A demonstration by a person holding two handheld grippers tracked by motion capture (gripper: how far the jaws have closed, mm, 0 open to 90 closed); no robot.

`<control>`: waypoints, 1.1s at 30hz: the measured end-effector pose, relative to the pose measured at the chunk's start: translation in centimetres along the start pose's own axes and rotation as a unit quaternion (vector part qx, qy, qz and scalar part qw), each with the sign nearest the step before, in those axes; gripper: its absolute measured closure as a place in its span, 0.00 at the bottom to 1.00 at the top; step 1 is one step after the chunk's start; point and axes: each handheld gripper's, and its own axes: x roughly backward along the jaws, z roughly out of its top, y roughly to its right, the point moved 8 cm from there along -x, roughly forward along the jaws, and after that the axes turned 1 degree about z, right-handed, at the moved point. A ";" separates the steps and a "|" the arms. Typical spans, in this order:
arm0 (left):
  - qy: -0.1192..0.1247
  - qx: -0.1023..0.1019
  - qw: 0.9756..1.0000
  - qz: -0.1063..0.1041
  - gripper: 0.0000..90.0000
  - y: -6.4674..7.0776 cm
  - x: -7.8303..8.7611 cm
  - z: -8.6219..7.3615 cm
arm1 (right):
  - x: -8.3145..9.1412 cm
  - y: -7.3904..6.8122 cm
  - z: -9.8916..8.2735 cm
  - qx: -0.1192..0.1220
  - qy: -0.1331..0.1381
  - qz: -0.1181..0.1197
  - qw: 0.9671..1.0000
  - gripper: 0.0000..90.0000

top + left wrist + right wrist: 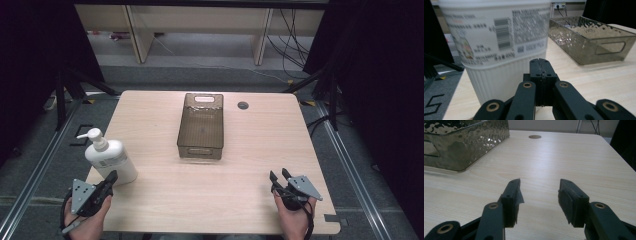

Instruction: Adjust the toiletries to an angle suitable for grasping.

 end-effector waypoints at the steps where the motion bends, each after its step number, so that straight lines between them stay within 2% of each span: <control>1: 0.002 0.001 1.000 0.005 0.99 -0.2 0.0 0.2 | 0.0 0.0 0.0 -0.001 0.000 0.001 1.000 0.59; 7: 0.016 0.008 0.999 0.036 0.99 -1.7 0.4 1.2 | 0.1 0.1 0.0 0.004 -0.001 -0.005 1.000 0.59; 8: 0.016 0.008 0.999 0.041 0.99 -2.0 0.4 1.4 | 0.0 -0.1 0.0 -0.006 -0.003 0.001 1.000 0.59; 11: 0.018 0.021 0.998 0.053 0.99 -2.4 0.4 1.7 | 0.1 0.0 0.0 0.004 -0.002 -0.002 1.000 0.58; 12: 0.017 0.016 0.998 0.052 0.99 -2.5 0.4 1.8 | 0.0 -0.2 0.0 -0.007 -0.002 0.002 1.000 0.59; 15: 0.017 0.016 0.998 0.055 0.99 -2.8 0.3 1.9 | 0.1 0.0 0.0 0.004 -0.001 -0.002 1.000 0.58; 25: 0.008 0.016 0.998 0.064 0.99 -3.8 -0.3 1.8 | 0.1 0.0 0.0 0.004 -0.002 -0.004 1.000 0.58; 26: 0.008 0.020 0.998 0.067 0.99 -3.8 -0.4 1.8 | 0.1 0.0 0.0 0.000 -0.002 -0.004 1.000 0.58; 27: 0.007 0.021 0.997 0.068 0.99 -3.9 -0.4 1.7 | 0.1 -0.3 -0.1 -0.014 -0.004 -0.003 1.000 0.58; 28: 0.007 0.022 0.997 0.068 0.99 -3.9 -0.4 1.7 | 0.1 0.0 0.0 0.003 -0.001 -0.004 1.000 0.58; 32: 0.011 0.023 0.997 0.069 0.98 -3.9 -0.4 1.7 | 0.1 0.0 0.0 0.003 -0.001 -0.004 1.000 0.58; 33: 0.015 0.025 0.997 0.068 0.97 -3.8 -0.3 1.7 | 0.1 -0.4 -0.1 -0.018 -0.003 -0.002 1.000 0.58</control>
